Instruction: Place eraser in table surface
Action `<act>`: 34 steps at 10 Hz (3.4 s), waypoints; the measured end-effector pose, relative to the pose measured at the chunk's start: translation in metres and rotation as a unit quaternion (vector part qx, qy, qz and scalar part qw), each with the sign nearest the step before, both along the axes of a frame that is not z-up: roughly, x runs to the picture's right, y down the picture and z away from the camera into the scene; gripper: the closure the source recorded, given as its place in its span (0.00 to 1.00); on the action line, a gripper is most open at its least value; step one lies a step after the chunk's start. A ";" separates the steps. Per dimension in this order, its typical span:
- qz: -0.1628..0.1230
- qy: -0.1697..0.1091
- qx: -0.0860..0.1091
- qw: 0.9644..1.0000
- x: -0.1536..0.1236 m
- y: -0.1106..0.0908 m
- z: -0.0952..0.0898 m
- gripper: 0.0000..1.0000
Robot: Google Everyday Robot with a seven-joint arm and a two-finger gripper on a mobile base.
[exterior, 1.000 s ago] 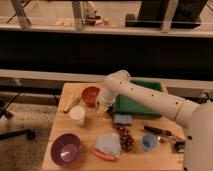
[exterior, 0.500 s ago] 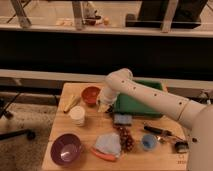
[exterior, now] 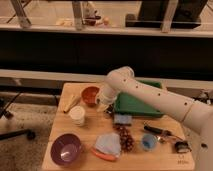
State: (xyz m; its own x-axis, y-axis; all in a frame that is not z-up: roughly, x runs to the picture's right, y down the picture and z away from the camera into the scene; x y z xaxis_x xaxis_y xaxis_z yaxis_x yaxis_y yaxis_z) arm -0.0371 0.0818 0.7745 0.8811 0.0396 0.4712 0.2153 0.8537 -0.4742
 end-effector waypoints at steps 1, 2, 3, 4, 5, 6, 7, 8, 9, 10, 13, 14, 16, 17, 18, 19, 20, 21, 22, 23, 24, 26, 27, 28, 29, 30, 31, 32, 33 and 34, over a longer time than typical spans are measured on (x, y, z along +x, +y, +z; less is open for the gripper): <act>0.000 -0.004 0.001 1.000 -0.001 -0.001 -0.005 1.00; 0.001 -0.009 0.002 1.000 -0.003 -0.001 -0.012 1.00; 0.003 -0.015 0.001 1.000 -0.004 0.000 -0.019 1.00; 0.003 -0.018 0.000 1.000 -0.004 0.002 -0.023 1.00; 0.004 -0.022 -0.004 1.000 -0.004 0.007 -0.029 1.00; 0.002 -0.025 -0.007 1.000 -0.003 0.014 -0.035 1.00; 0.003 -0.026 -0.012 1.000 -0.002 0.023 -0.040 1.00; 0.003 -0.027 -0.017 0.999 -0.002 0.030 -0.044 1.00; 0.001 -0.029 -0.023 0.999 -0.004 0.038 -0.048 1.00; -0.001 -0.030 -0.027 0.999 -0.005 0.043 -0.051 1.00; -0.004 -0.031 -0.042 0.999 -0.010 0.063 -0.052 1.00; -0.005 -0.032 -0.046 0.998 -0.013 0.067 -0.050 1.00; -0.006 -0.034 -0.054 0.998 -0.019 0.076 -0.045 1.00; -0.007 -0.035 -0.058 0.998 -0.023 0.080 -0.042 1.00; -0.008 -0.036 -0.060 0.997 -0.026 0.083 -0.040 1.00; -0.009 -0.038 -0.063 0.997 -0.030 0.086 -0.036 1.00; -0.011 -0.040 -0.065 0.997 -0.034 0.090 -0.032 1.00; -0.013 -0.042 -0.067 0.997 -0.037 0.095 -0.026 1.00; -0.015 -0.043 -0.068 0.997 -0.040 0.099 -0.022 1.00; -0.019 -0.045 -0.069 0.996 -0.043 0.104 -0.014 1.00; -0.022 -0.047 -0.067 0.996 -0.044 0.108 -0.010 1.00; -0.028 -0.053 -0.061 0.996 -0.043 0.113 -0.001 1.00; -0.030 -0.058 -0.057 0.996 -0.043 0.116 0.001 1.00; -0.033 -0.063 -0.054 0.996 -0.042 0.118 0.003 1.00; -0.036 -0.067 -0.052 0.996 -0.042 0.122 0.004 1.00; -0.039 -0.075 -0.052 0.995 -0.042 0.128 0.004 0.99; -0.041 -0.078 -0.052 0.995 -0.042 0.131 0.004 0.94; -0.043 -0.082 -0.054 0.994 -0.042 0.134 0.004 0.85; -0.045 -0.086 -0.054 0.994 -0.042 0.136 0.003 0.73; -0.046 -0.088 -0.055 0.993 -0.043 0.137 0.002 0.65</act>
